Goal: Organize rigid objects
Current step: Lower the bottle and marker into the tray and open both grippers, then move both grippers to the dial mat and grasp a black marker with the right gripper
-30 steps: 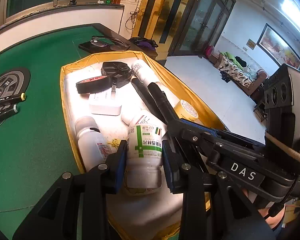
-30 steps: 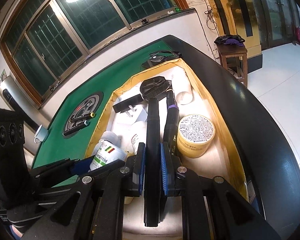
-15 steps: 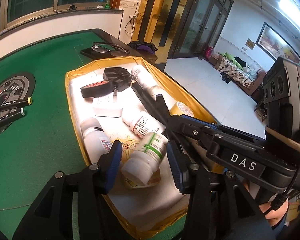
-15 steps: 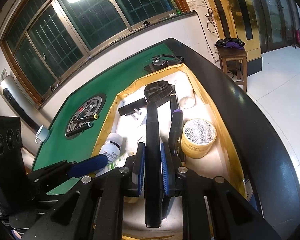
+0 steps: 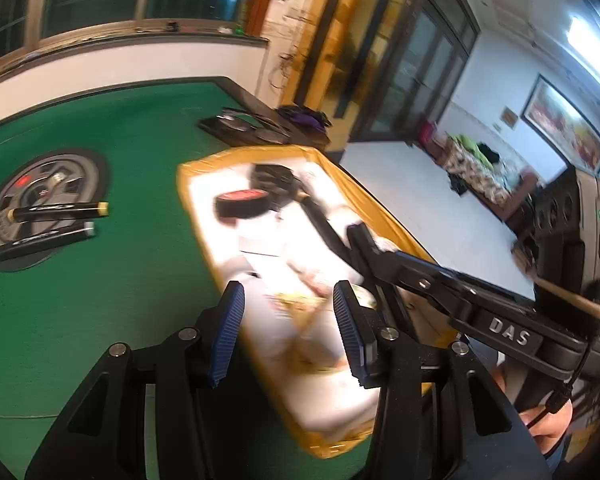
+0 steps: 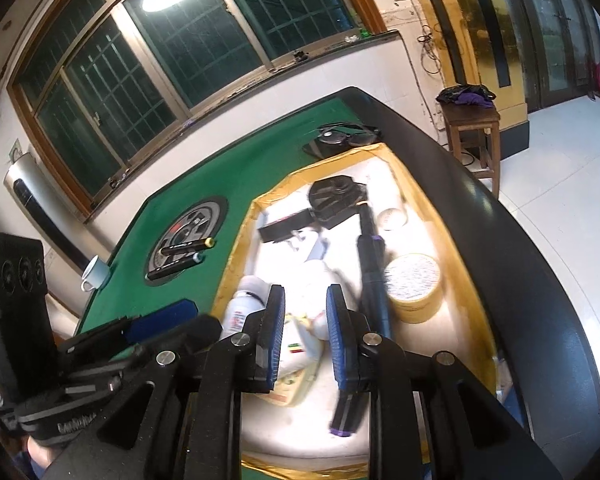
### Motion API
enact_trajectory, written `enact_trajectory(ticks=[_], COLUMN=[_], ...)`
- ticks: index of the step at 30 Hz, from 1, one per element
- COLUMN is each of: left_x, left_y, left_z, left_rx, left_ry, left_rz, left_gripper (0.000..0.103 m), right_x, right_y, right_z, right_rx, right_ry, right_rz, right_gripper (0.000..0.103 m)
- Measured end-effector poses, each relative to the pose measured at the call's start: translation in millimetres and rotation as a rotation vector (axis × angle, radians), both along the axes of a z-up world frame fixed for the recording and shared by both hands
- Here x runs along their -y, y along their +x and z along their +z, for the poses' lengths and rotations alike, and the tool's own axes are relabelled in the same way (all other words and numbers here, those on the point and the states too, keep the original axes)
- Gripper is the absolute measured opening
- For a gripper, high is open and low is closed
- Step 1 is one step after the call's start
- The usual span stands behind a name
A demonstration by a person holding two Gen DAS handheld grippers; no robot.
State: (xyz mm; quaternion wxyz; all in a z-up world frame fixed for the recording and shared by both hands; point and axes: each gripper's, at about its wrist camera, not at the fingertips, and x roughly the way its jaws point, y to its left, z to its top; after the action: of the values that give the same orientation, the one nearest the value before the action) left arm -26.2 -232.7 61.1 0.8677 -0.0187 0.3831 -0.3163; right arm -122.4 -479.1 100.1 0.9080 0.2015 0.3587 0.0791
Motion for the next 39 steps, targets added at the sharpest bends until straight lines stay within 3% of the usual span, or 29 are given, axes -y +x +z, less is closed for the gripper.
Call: enact_trajectory(ticks=[6, 11, 14, 19, 22, 24, 29, 34, 39], left_x=[-66, -150, -200, -253, -262, -263, -269, -271, -280], left_y=[31, 69, 88, 106, 107, 107, 110, 105, 107], left_z=[-8, -14, -25, -46, -48, -52, -54, -47, -47], left_rx=[-0.009, 0.009, -0.005, -0.059, -0.045, -0.049, -0.073, -0.06, -0.069], left_ry=[-0.037, -0.05, -0.055, -0.088, -0.071, -0.082, -0.1, -0.108, -0.118], left_rz=[0.15, 0.361, 0.472, 0.585, 0.623, 0.623, 0.626, 0.629, 0.664], left_gripper=[0.044, 0.044, 0.044, 0.044, 0.044, 0.044, 0.044, 0.044, 0.044], right_x=[-31, -79, -112, -172, -199, -216, -211, -214, -230], right_y=[9, 32, 57, 136, 189, 221, 265, 260, 231], right_z=[7, 13, 18, 18, -2, -16, -49, -61, -57], right_rx=[0.0, -0.044, -0.075, -0.17, -0.265, -0.278, -0.366, -0.408, -0.419], right_ry=[-0.028, -0.051, -0.046, -0.117, -0.127, -0.186, -0.13, -0.065, -0.014], right_rz=[0.067, 0.185, 0.262, 0.339, 0.328, 0.319, 0.243, 0.258, 0.313], right_gripper=[0.019, 0.021, 0.031, 0.031, 0.031, 0.031, 0.031, 0.031, 0.031])
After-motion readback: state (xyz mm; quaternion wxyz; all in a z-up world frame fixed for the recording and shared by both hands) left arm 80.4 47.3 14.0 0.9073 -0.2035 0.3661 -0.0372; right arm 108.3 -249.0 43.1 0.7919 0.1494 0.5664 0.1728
